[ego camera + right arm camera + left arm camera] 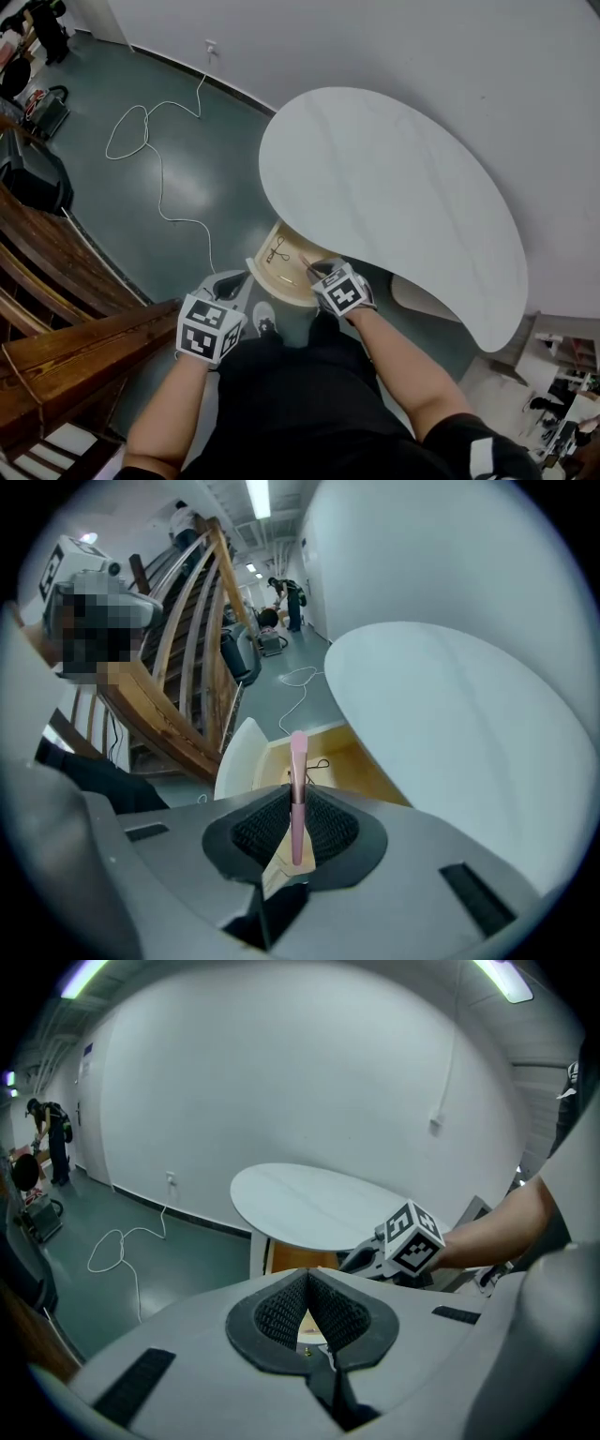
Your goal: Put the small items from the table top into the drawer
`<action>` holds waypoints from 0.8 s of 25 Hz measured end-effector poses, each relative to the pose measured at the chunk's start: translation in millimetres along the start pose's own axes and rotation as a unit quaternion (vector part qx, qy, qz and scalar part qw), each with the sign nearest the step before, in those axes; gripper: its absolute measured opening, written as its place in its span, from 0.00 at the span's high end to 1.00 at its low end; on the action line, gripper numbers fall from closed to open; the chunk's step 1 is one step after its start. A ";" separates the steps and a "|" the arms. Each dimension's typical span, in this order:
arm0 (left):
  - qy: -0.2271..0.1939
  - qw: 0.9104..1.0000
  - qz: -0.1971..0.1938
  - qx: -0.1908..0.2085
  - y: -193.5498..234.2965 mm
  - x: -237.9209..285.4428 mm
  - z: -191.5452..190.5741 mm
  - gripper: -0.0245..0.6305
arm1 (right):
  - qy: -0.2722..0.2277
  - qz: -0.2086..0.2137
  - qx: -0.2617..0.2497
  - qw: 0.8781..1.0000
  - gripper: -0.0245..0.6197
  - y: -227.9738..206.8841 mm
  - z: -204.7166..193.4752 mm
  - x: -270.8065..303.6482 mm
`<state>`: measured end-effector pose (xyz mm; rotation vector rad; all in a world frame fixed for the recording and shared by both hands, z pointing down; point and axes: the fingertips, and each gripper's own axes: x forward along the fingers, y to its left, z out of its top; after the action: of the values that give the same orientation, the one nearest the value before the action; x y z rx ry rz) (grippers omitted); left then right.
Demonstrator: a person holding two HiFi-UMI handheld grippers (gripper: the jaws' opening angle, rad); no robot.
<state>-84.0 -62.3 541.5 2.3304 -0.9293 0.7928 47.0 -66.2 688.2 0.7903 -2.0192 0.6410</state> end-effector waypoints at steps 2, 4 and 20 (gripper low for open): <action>0.001 1.000 0.003 -0.006 2.5 -1.6 -2.9 0.94 | 0.002 -0.003 0.035 0.999 0.89 -0.7 -2.5 12.1; 0.003 1.000 0.004 -0.014 2.0 -1.9 -6.1 0.94 | -0.004 -0.004 0.071 0.997 0.89 -2.5 -3.9 22.5; 0.026 0.999 0.012 -0.034 4.2 -3.0 -29.5 0.94 | 0.021 -0.015 0.184 0.983 0.89 -24.0 -26.5 77.1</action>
<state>-98.4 -45.0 561.1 2.2340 -0.9484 0.8143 44.8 -86.6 770.6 1.0091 -1.8697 1.0238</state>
